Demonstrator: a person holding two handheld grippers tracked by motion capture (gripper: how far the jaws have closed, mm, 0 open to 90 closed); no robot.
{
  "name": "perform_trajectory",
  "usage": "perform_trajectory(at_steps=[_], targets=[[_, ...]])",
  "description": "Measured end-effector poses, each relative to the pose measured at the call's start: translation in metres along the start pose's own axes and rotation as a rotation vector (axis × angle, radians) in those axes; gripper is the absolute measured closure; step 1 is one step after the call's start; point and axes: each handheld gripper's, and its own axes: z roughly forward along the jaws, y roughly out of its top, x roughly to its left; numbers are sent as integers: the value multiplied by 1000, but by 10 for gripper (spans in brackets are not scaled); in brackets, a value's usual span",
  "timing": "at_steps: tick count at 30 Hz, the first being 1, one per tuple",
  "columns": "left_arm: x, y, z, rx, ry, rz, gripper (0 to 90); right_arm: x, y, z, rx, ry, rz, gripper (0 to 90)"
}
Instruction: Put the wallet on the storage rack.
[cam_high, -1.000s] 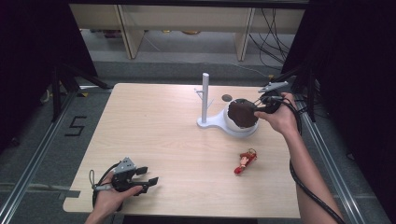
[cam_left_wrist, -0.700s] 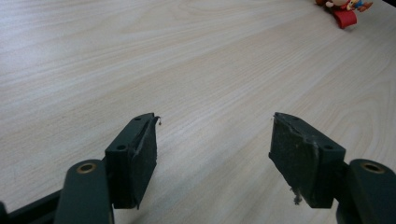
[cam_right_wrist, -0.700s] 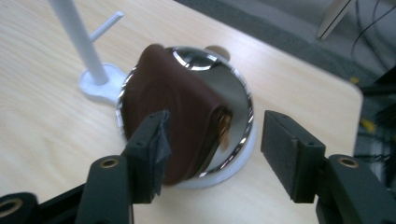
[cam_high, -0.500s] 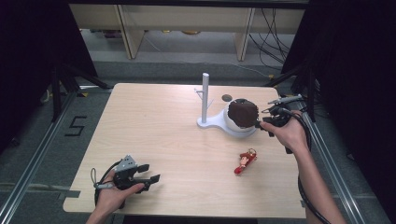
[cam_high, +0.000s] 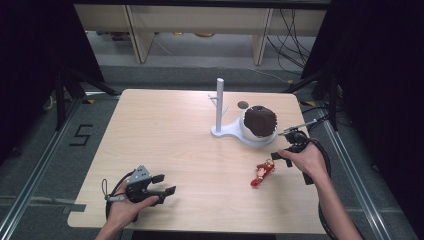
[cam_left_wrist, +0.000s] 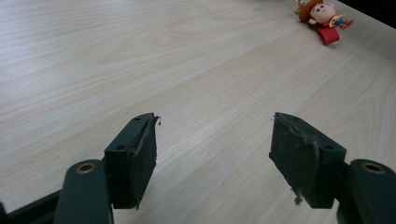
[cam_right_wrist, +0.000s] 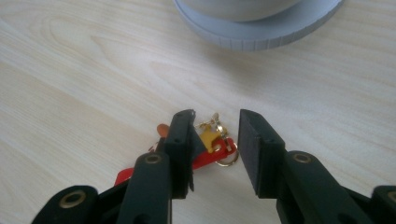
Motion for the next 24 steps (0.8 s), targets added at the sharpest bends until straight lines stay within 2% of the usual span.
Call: perform_trajectory(at_steps=[3,4,5,6,7,8,10,12,13,14,15,16,18,22,24], targets=[[0,-1,0,3,-4,-2,307,2,-2,3,23,-5,18,660],[0,0,1,6,-3,0,307,7,-2,2,74,-16,109,659],[-1,0,1,3,2,-1,307,7,-2,2,74,-16,109,659],[-2,0,1,10,6,5,307,6,-3,3,64,7,100,660],[-2,1,3,8,-3,9,306,9,-4,2,105,1,181,660],[-3,1,4,7,-6,9,306,8,-5,4,101,20,179,660],[-4,1,5,6,-8,17,306,8,-6,6,110,27,229,659],[-5,2,5,10,-12,19,305,4,-8,7,99,36,180,658],[-6,2,5,3,-16,16,305,4,-8,7,99,36,180,658],[-6,1,5,8,-12,19,305,9,-7,4,155,47,256,658],[-6,1,5,12,-11,20,305,9,-12,9,130,57,240,649],[-6,1,5,7,-12,18,305,9,-12,9,130,57,240,649],[-7,0,5,7,-16,17,304,14,-14,13,162,61,283,634],[-6,-2,3,9,-19,18,304,15,-15,18,173,75,303,608],[-6,-2,3,4,-20,16,304,16,-14,19,189,75,295,602]])
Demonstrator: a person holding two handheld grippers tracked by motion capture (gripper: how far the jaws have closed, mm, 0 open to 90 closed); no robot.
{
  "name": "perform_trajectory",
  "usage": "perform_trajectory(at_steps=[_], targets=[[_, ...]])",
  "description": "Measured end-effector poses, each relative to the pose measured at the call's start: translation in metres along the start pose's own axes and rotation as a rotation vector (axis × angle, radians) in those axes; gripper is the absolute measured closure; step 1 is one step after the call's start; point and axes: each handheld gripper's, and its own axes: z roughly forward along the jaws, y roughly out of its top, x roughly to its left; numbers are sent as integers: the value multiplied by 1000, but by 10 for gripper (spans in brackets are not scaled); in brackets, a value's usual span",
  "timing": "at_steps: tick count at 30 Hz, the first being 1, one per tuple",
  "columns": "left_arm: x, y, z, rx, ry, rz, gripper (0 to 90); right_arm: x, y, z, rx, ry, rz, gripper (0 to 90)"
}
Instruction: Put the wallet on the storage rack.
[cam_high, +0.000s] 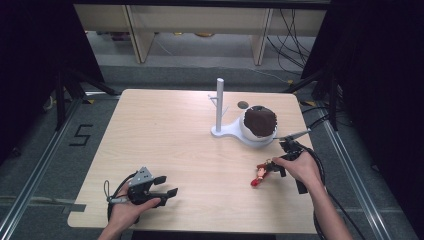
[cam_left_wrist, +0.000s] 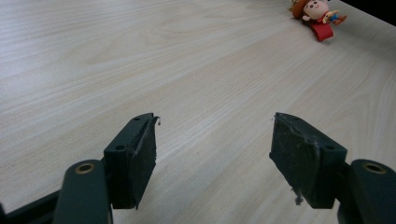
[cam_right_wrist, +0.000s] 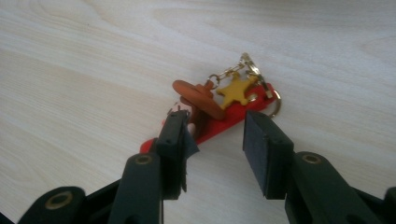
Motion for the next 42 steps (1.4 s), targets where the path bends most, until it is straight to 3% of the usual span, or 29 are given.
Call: perform_trajectory(at_steps=[3,4,6,8,13,16,18,19,20,23,24,25,26,29,31,32,34,35,36,37,39,40,42], targets=[[0,0,-1,12,18,-5,304,7,0,3,-16,20,20,581],[0,0,-1,12,17,-8,304,10,2,4,19,22,16,569],[1,-1,0,-2,1,-5,304,11,2,5,24,24,17,563],[0,-1,1,-3,2,-5,303,15,3,10,16,3,50,563],[1,-1,0,15,6,-1,304,15,6,10,40,3,98,564],[1,-1,0,16,3,0,303,16,6,11,44,-9,104,564],[1,-1,0,14,4,-3,304,12,6,12,54,-15,53,559],[1,-1,0,14,4,-3,303,12,6,12,54,-15,53,559],[1,-1,0,13,4,-4,303,15,6,14,54,-29,86,557],[1,-2,1,8,3,-7,303,13,6,18,57,-40,29,550],[1,-2,1,8,3,-7,303,13,6,18,57,-40,29,550],[1,-2,1,9,4,-8,303,16,7,19,79,-40,59,545],[1,-2,0,12,6,-5,303,18,7,22,47,-44,91,541],[2,-2,0,13,6,-5,303,18,9,23,86,-67,65,523],[2,-2,0,13,6,-5,303,20,9,24,84,-59,70,517],[1,-3,1,9,4,-9,303,18,9,25,88,-70,40,513],[1,-3,1,12,1,-8,303,20,9,27,88,-79,45,514],[1,-3,1,12,0,-8,303,22,8,30,59,-82,55,514],[2,-3,1,13,1,-6,303,25,10,31,108,-84,70,519],[2,-3,0,17,2,-4,303,20,10,32,90,-103,-13,529],[2,-3,0,16,3,-4,303,22,10,34,81,-113,-11,541],[2,-4,1,7,0,-8,303,23,10,34,93,-133,-44,563],[2,-4,1,7,1,-9,303,24,11,35,104,-143,-53,582]])
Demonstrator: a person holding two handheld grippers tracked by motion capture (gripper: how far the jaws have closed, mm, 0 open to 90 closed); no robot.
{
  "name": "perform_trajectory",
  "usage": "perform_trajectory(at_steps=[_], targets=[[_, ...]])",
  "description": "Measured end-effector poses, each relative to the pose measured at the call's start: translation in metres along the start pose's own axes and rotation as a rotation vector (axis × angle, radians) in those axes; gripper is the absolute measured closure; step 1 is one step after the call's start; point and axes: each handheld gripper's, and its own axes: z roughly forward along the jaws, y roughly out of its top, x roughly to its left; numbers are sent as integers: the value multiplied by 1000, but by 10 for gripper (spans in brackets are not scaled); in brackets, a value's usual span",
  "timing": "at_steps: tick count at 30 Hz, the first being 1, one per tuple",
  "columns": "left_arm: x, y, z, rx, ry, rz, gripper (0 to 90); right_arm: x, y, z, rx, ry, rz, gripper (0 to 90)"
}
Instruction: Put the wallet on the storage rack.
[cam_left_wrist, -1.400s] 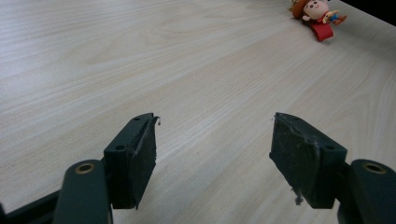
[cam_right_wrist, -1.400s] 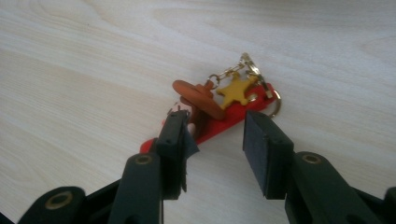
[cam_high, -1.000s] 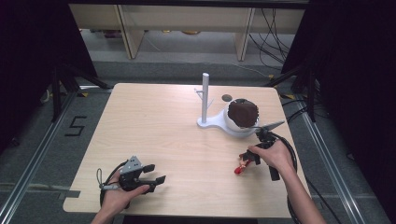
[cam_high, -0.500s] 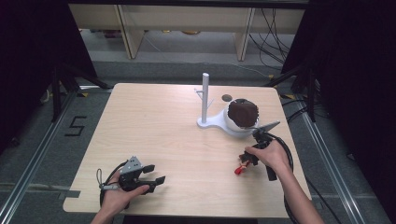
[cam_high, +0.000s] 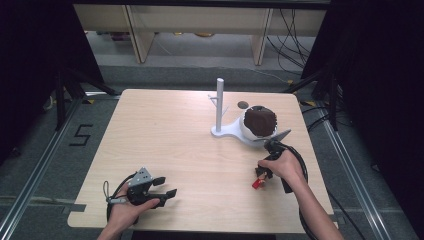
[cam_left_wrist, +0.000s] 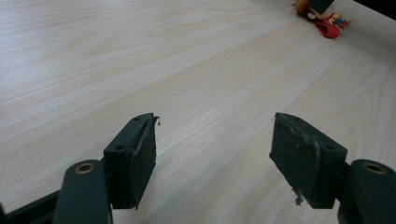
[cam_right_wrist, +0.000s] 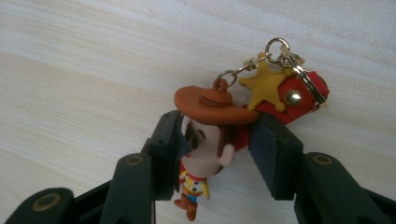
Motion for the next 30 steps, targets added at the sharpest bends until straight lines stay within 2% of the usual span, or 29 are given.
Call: perform_trajectory(at_steps=[1,2,3,5,7,9,11,12,13,16,18,19,21,23,24,25,27,28,29,30], targets=[[0,0,0,0,0,0,303,1,0,2,2,-15,-16,622],[0,0,0,3,2,0,303,3,0,2,0,-8,-17,652],[-1,0,-2,17,17,1,303,6,0,4,8,-17,-42,672],[0,0,-1,10,3,-1,303,7,0,4,16,-26,-42,673],[0,0,-1,8,5,0,303,9,0,2,32,-16,-63,676],[-1,0,-2,18,18,1,303,10,-1,2,32,-17,-55,676],[0,0,-2,20,17,6,303,11,-1,3,15,-17,-54,677],[0,0,-2,20,17,5,303,10,0,4,23,-26,-72,677],[0,0,-1,8,5,4,303,11,0,2,40,-20,-71,677],[0,0,-1,10,4,4,303,12,0,2,44,-25,-68,678],[1,0,-1,15,4,5,303,12,0,2,39,-36,-91,678],[1,0,-1,16,3,5,303,11,0,4,25,-42,-117,678],[0,-1,-1,10,5,4,304,13,-1,3,36,-46,-104,678],[0,-1,-1,7,4,-1,303,14,0,4,28,-72,-128,678],[0,-1,-1,6,5,-1,304,16,-2,4,20,-76,-120,678],[0,-1,-1,10,5,3,304,17,-2,3,2,-86,-163,679],[0,0,-2,22,18,5,303,18,-4,1,-6,-93,-174,679],[0,0,-2,22,17,5,303,18,-4,0,-19,-97,-195,680],[0,-1,-1,3,3,-2,303,22,-8,-5,-58,-103,-221,680],[0,-1,-1,3,3,-2,303,22,-8,-5,-58,-103,-221,680]])
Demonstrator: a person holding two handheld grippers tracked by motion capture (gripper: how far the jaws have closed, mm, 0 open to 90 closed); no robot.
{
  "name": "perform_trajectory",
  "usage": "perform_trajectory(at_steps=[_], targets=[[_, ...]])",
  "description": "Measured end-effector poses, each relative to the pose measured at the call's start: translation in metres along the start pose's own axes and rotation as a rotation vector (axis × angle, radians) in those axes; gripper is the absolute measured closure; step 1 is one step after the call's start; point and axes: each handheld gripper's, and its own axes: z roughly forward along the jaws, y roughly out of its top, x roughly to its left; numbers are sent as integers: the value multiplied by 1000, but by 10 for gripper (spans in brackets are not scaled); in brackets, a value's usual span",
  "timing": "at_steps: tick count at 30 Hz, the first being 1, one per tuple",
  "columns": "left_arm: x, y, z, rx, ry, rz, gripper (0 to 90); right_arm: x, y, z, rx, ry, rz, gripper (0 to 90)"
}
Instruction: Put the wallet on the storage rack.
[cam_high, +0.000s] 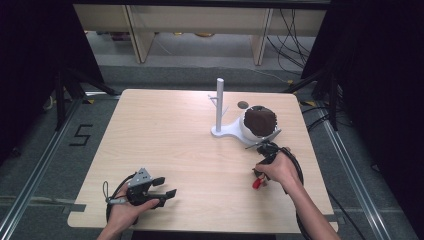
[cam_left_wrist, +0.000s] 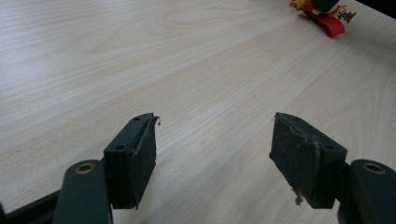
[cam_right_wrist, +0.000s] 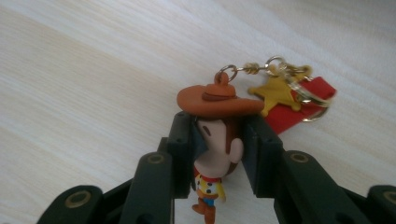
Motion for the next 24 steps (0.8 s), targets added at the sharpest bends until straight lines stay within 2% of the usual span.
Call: perform_trajectory(at_steps=[1,3,4,5,6,7,8,9,10,11,12,13,15,16,17,19,20,23,24], targets=[[0,1,0,8,1,7,303,2,-2,-6,-36,6,-47,680],[-2,1,0,2,-2,3,303,6,-3,-8,-40,-2,-34,680],[-1,1,0,7,-1,8,303,12,-5,-16,-93,-9,-42,681],[-2,1,0,5,-6,11,303,15,-6,-20,-115,-5,-44,681],[-2,1,0,5,-6,11,303,15,-6,-20,-115,-5,-44,681],[-3,2,0,2,-4,11,303,16,-7,-23,-155,1,-58,681],[-3,2,0,-6,1,12,303,20,-10,-29,-247,18,-91,681],[-4,3,-1,-7,2,16,303,20,-11,-31,-282,35,-121,681],[-4,3,-1,-7,2,16,303,20,-11,-31,-282,35,-121,681],[-4,4,-1,0,-8,22,303,22,-12,-33,-308,40,-125,682],[-5,5,0,-8,-10,26,305,26,-15,-37,-364,67,-157,682],[-7,6,0,-13,-8,27,305,26,-15,-37,-364,67,-157,682],[-10,11,1,-26,-20,37,305,29,-16,-40,-411,82,-186,682],[-11,12,2,-20,-30,48,305,34,-17,-41,-453,81,-170,682],[-13,16,3,-24,-35,57,305,34,-17,-43,-458,75,-187,682],[-19,26,8,-33,-46,84,304,37,-15,-48,-544,74,-243,682],[-19,26,8,-33,-46,84,304,37,-15,-48,-544,74,-243,682],[-25,42,13,-45,-62,122,301,41,-14,-55,-577,82,-269,682],[-26,47,15,-45,-68,135,300,45,-15,-58,-571,94,-245,682]])
